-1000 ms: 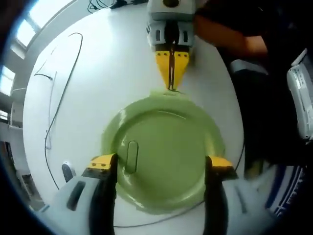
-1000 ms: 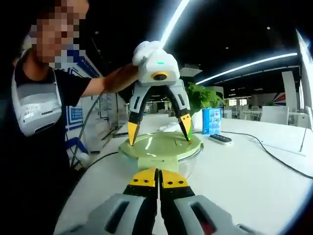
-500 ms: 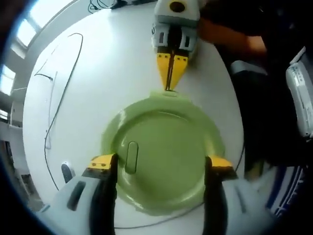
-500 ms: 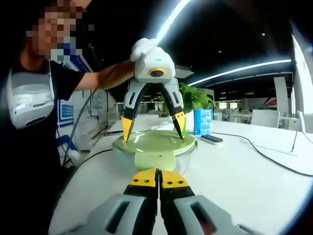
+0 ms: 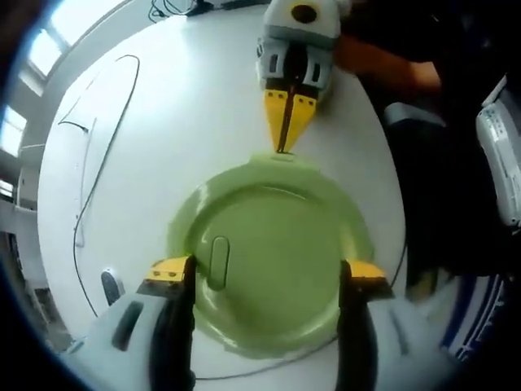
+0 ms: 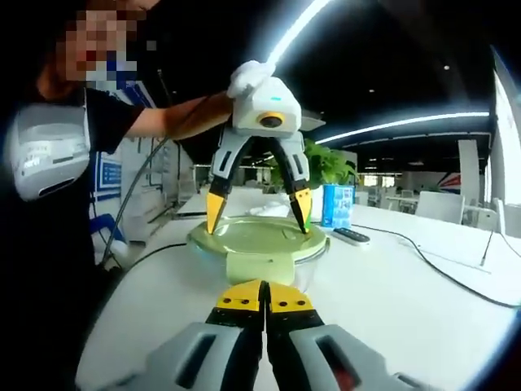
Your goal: Pick up the tomato from the tabletop place it into the food storage container close the lid and lock the latches
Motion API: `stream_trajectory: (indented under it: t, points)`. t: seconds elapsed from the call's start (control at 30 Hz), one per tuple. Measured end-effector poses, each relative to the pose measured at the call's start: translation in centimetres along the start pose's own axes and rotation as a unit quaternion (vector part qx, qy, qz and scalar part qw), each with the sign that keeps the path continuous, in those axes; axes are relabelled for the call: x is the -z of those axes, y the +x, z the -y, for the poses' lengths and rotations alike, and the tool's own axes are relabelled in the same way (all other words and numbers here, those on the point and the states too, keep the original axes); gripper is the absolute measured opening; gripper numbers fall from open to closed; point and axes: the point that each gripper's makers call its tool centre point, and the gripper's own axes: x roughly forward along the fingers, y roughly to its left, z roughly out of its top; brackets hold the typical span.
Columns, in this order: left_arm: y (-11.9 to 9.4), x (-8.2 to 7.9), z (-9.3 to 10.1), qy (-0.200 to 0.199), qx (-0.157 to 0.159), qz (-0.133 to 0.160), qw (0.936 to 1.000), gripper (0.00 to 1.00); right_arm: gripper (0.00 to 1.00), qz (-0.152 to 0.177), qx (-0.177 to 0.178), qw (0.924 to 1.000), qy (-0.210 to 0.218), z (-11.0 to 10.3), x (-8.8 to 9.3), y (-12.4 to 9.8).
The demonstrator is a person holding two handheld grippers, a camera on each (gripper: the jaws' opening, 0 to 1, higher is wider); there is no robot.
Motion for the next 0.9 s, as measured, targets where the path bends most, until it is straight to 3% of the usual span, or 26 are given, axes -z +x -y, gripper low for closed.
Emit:
stream_trajectory:
  t: [0.3,0.47,0.7,0.9]
  points:
    - [0.09,-0.19,0.43,-0.002,-0.001,0.005,1.0,0.59,0.0,-0.001,-0.006,1.0,-0.002,0.05,-0.86,-0.36]
    - [0.13,-0.27,0.41,0.001,0.0,0.002,1.0,0.59,0.0,-0.019,0.002,0.9998,0.0,0.37,0.12,-0.31]
    - [0.19,-0.37,0.33,0.0,-0.001,0.012,0.9999,0.59,0.0,-0.013,0.0,0.9999,-0.002,-0.21,-0.11,-0.52]
    - [0.24,-0.38,0.33,-0.001,0.0,0.012,0.9999,0.58,0.0,-0.027,0.002,0.9996,0.003,-0.1,-0.21,-0.53]
